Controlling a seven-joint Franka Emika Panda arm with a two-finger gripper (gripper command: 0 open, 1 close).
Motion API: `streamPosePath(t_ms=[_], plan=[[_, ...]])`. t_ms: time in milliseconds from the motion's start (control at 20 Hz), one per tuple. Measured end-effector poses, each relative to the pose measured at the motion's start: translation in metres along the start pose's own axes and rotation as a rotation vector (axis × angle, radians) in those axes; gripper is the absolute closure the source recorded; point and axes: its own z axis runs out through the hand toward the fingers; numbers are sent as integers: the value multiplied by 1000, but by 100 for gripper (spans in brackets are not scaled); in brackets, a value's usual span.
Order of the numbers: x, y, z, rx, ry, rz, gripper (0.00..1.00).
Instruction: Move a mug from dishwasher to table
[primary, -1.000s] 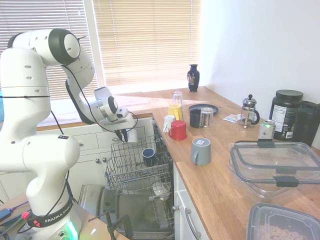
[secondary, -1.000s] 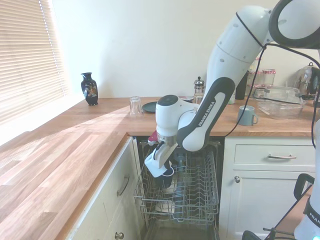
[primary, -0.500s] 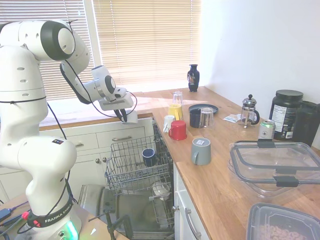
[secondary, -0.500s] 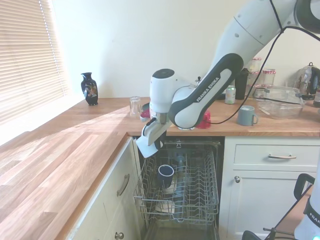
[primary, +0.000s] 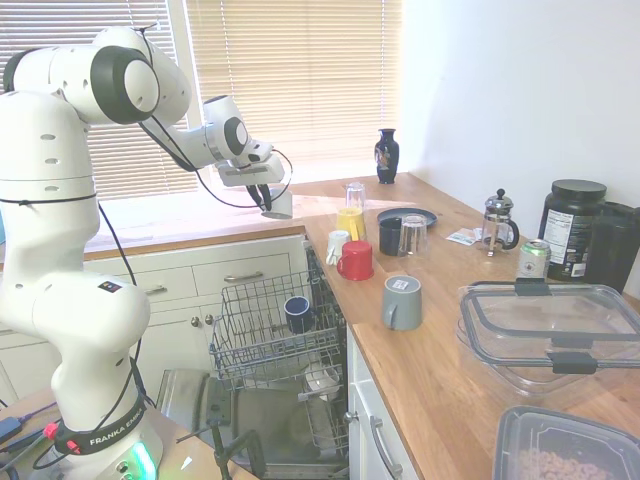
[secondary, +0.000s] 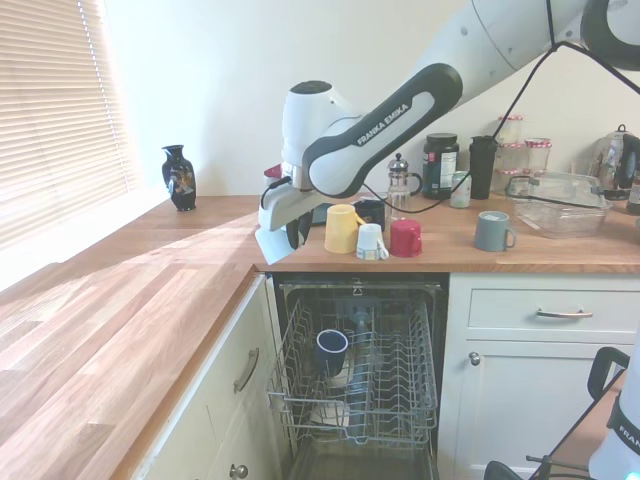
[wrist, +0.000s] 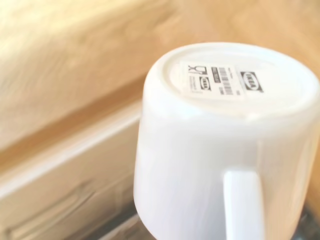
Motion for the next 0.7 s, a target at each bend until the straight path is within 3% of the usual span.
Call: streamPosePath(t_ms=[700], plan=[[88, 46, 64, -15, -28, 59, 100]])
